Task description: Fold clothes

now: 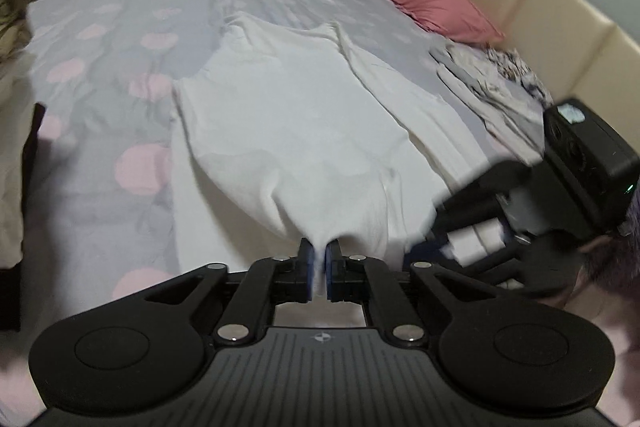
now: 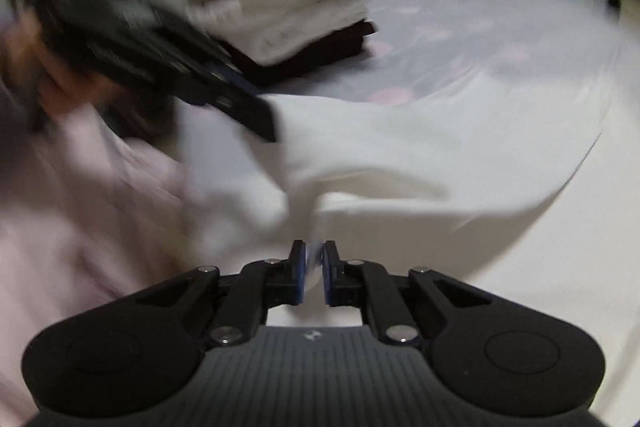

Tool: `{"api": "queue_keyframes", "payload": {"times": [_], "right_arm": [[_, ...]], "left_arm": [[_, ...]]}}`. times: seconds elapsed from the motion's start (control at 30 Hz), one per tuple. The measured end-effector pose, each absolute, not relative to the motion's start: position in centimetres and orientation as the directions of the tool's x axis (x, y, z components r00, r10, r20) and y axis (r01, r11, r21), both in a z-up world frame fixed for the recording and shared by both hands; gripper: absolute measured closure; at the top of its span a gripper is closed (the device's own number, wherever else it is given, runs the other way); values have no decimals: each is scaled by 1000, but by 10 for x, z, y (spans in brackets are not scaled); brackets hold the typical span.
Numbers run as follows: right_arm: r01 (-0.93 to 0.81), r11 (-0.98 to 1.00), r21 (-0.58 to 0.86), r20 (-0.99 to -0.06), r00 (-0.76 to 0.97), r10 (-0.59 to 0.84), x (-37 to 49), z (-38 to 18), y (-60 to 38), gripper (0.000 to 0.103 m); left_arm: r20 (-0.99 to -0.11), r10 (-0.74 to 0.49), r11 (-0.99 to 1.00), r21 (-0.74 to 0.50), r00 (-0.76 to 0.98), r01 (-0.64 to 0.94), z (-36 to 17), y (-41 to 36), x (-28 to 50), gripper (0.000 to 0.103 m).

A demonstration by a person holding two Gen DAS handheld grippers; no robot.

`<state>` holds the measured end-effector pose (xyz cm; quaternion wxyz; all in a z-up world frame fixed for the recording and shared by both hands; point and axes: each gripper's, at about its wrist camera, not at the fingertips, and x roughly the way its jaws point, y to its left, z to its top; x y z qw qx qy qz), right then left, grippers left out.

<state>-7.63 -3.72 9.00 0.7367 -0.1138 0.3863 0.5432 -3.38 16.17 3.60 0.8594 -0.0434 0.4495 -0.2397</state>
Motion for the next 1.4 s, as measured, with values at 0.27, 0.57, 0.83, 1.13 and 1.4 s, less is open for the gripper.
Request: {"api": "queue_keyframes", "payload": {"times": [0.27, 0.57, 0.83, 1.13, 1.4], "right_arm": [[-713, 537, 452, -785, -32, 618, -80, 61, -41, 87], [-610, 577, 543, -770, -88, 632, -90, 36, -43, 63], [-580, 565, 586, -736, -90, 671, -93, 34, -37, 92], [-519, 509, 686, -665, -164, 729, -94, 46, -32, 98], [-515, 506, 692, -669, -194, 718, -96, 45, -25, 99]], "left_arm": [[-833, -355, 925, -248, 424, 287, 0, 174, -31, 66], [-824, -413, 889, -274, 387, 367, -28, 174, -73, 50], [-856, -364, 879, -187, 366, 438, -49, 158, -74, 85], [-824, -456, 877, -351, 336, 330, 12, 203, -73, 100], [-884, -411, 897, -348, 224, 274, -1, 213, -74, 100]]}}
